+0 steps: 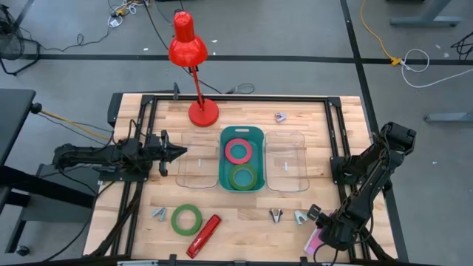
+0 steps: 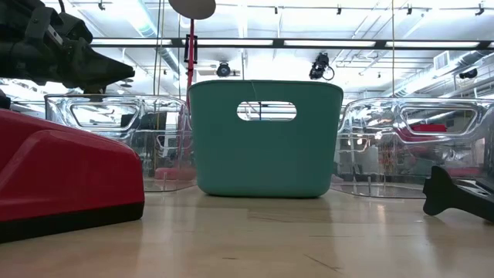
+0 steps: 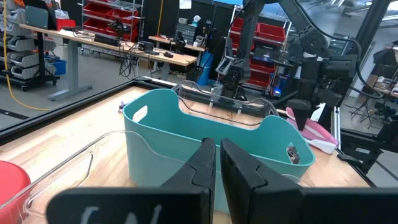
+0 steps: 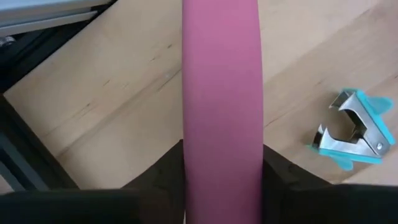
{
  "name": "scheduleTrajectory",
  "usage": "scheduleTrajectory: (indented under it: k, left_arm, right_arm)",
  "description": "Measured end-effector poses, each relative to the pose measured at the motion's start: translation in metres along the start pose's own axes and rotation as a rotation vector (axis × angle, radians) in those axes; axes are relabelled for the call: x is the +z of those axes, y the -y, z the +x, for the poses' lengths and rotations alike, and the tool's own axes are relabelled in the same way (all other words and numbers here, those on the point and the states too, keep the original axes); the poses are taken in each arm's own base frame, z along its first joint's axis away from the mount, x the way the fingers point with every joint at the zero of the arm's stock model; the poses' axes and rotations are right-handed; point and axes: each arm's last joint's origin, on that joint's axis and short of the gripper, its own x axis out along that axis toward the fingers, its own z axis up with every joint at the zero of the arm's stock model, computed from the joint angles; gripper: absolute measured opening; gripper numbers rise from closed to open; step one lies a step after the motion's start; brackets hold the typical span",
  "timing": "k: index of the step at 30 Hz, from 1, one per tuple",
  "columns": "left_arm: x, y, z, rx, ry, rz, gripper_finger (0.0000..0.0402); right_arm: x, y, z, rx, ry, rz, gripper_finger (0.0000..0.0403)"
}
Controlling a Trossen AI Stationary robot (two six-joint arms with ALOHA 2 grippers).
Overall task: Pick and place Stapler, Stapler remover, tape
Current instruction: Put the pink stapler into the right transparent bin
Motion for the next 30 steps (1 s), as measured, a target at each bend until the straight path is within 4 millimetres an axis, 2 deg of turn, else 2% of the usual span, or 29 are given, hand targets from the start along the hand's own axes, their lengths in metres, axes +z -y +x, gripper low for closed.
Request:
scheduleTrajectory:
  k: [4, 7, 14, 20, 24, 30]
  left_arm:
    - [0.0, 0.0, 0.0, 0.0, 0.0, 0.0, 0.0028]
    - [0.0, 0.0, 0.0, 0.0, 0.0, 0.0, 0.0028]
    - [0.0, 0.0, 0.0, 0.0, 0.0, 0.0, 0.0028]
    - [0.0, 0.0, 0.0, 0.0, 0.0, 0.0, 0.0028]
    - [0.0, 0.0, 0.0, 0.0, 0.0, 0.0, 0.0028]
    - [0.0, 0.0, 0.0, 0.0, 0.0, 0.0, 0.0028]
  right_arm:
    - [0.002, -0.001, -0.004, 0.027, -0.001, -0.032, 0.0127]
    - [0.012, -0.002, -0.019, 0.031, 0.043, -0.074, 0.0127]
    - [0.039, 0.004, -0.07, -0.025, 0.143, -0.163, 0.0127]
    - [0.052, 0.022, -0.118, -0.169, 0.144, -0.273, 0.0127]
    - [0.049, 0.04, -0.144, -0.261, 0.175, -0.293, 0.0127]
    - [0.029, 0.073, -0.168, -0.398, 0.145, -0.325, 0.0127]
